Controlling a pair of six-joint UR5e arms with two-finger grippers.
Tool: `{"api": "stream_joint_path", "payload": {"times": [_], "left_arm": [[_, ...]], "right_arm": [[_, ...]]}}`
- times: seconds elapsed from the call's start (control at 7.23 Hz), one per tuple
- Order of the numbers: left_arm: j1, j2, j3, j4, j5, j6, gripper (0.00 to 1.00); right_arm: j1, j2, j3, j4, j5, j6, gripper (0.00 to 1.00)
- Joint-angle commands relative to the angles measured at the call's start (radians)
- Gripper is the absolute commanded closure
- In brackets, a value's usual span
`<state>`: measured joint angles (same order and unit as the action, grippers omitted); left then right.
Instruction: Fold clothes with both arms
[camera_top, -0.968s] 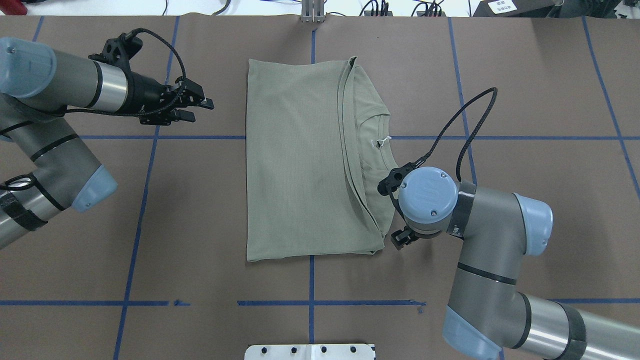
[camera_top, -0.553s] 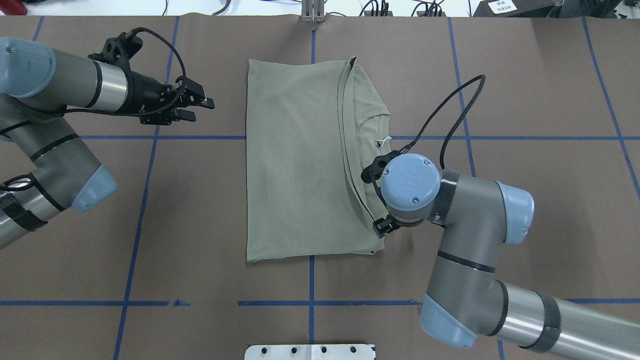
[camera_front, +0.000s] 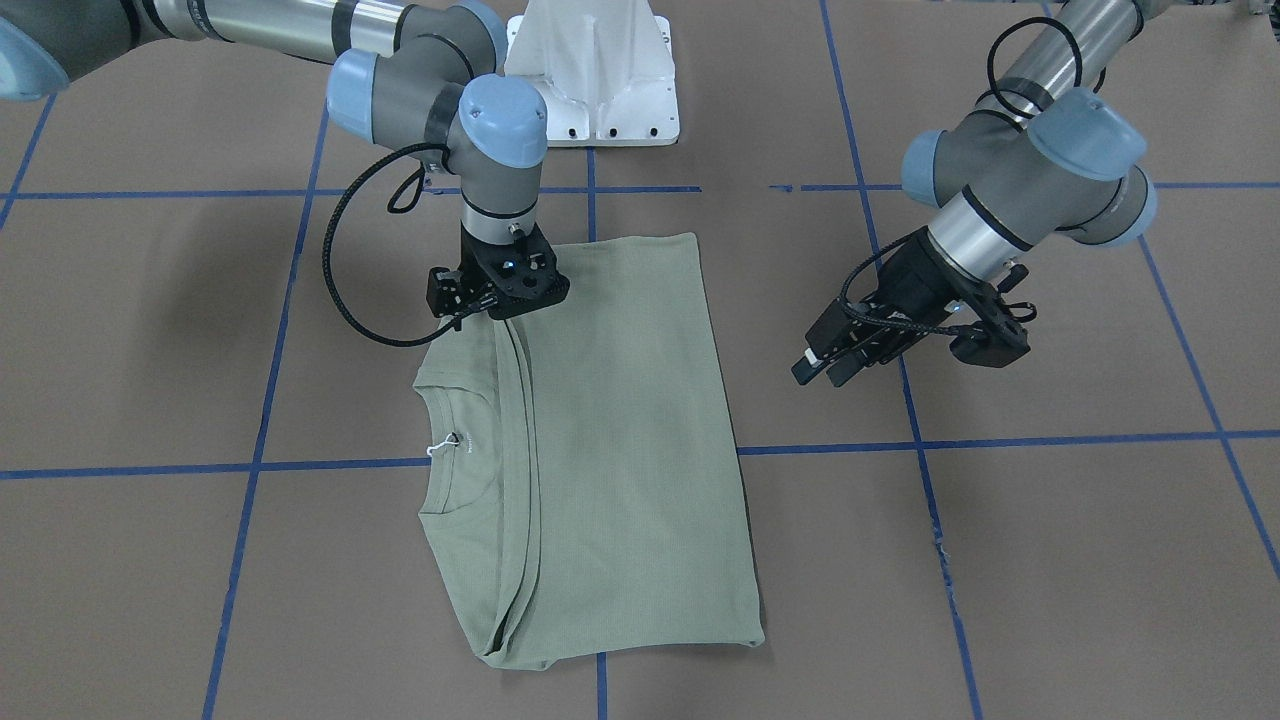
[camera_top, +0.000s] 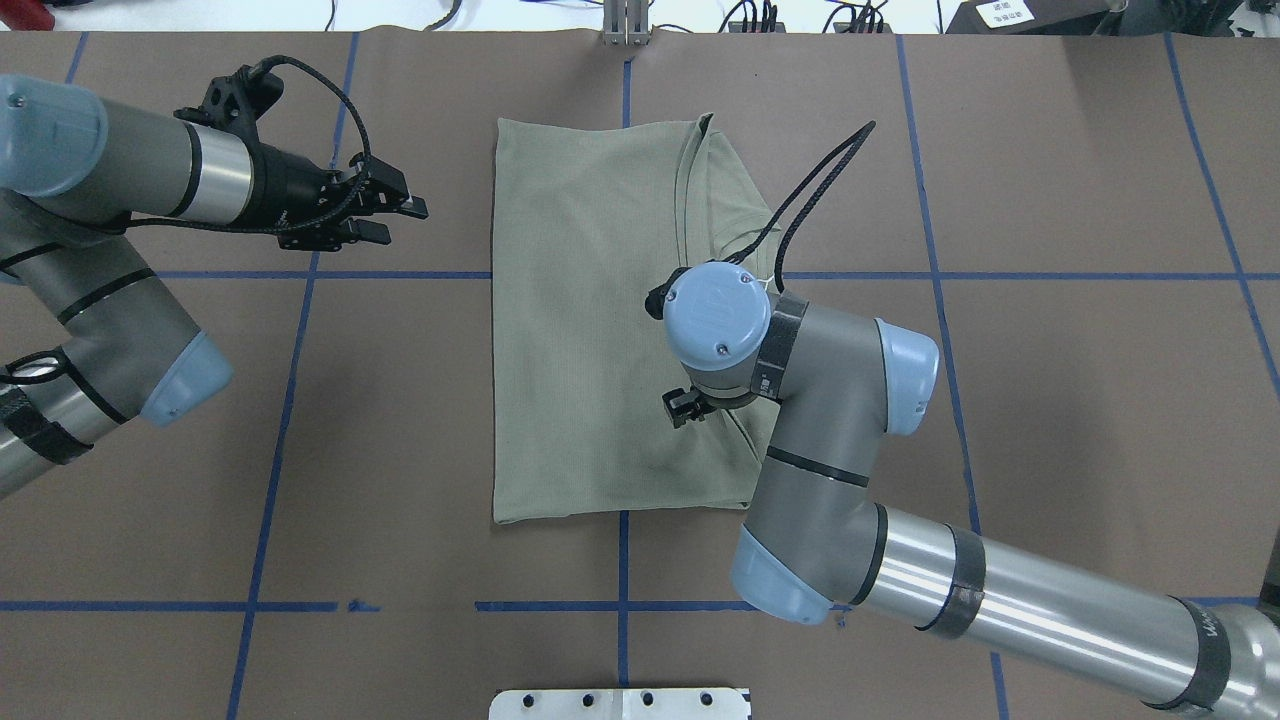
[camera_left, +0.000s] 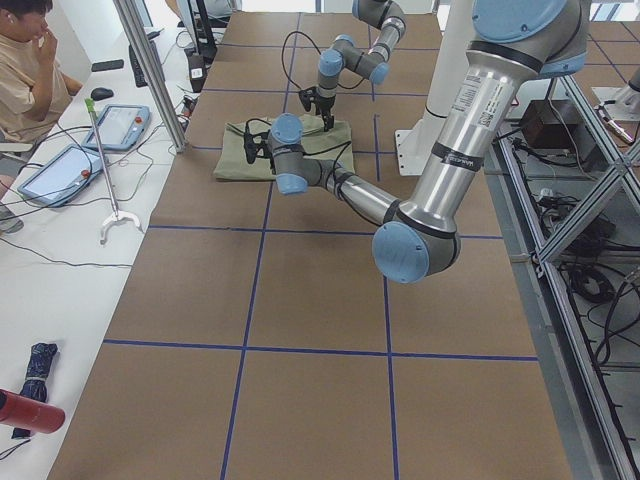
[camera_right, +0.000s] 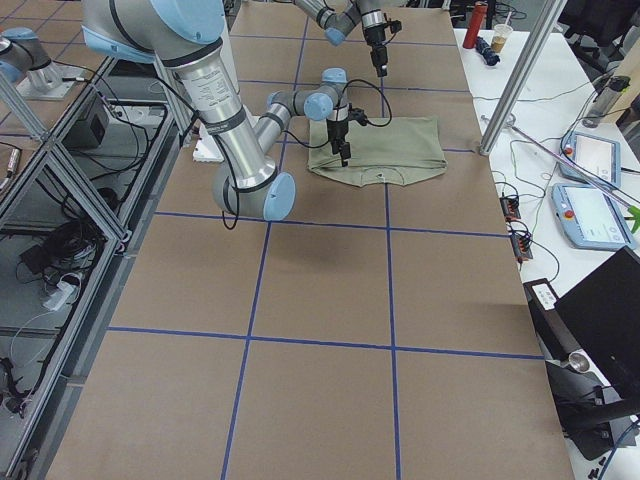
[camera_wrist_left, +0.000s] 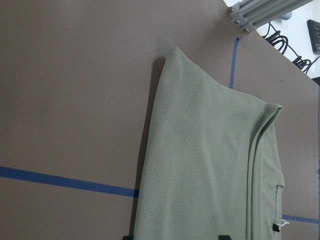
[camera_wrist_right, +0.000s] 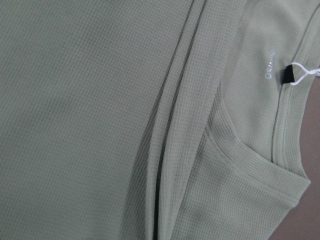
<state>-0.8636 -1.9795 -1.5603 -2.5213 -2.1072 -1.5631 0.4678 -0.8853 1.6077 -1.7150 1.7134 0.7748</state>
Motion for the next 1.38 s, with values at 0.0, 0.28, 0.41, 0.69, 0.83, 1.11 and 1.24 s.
{"api": "stream_joint_path", "payload": {"times": [0.0,0.28,0.41,0.69,0.83,1.11,1.24], "left_arm": [[0.0,0.001,-0.006,0.001,0.0,0.0,0.36],[0.0,0.001,-0.006,0.001,0.0,0.0,0.36],[0.0,0.001,-0.007,0.001,-0.002,0.0,0.36],[-0.002,0.001,-0.027,0.025,-0.016,-0.006,0.36],[-0.002,0.001,-0.04,0.044,-0.017,-0.006,0.36],[-0.002,0.001,-0.053,0.045,-0.022,-0.008,0.36],[-0.002,0.001,-0.053,0.045,-0.023,-0.011,0.36]], "right_arm": [[0.017,0.006,-0.058,0.018,0.0,-0.006,0.0],[0.089,-0.048,-0.052,0.035,0.026,-0.09,0.0],[0.142,-0.134,0.016,0.057,0.069,-0.188,0.0],[0.16,-0.202,0.115,0.046,0.115,-0.189,0.0],[0.161,-0.157,0.092,0.048,0.115,-0.177,0.0],[0.158,-0.107,0.086,0.06,0.12,0.058,0.0],[0.122,-0.103,0.113,0.061,0.115,0.243,0.0]]}}
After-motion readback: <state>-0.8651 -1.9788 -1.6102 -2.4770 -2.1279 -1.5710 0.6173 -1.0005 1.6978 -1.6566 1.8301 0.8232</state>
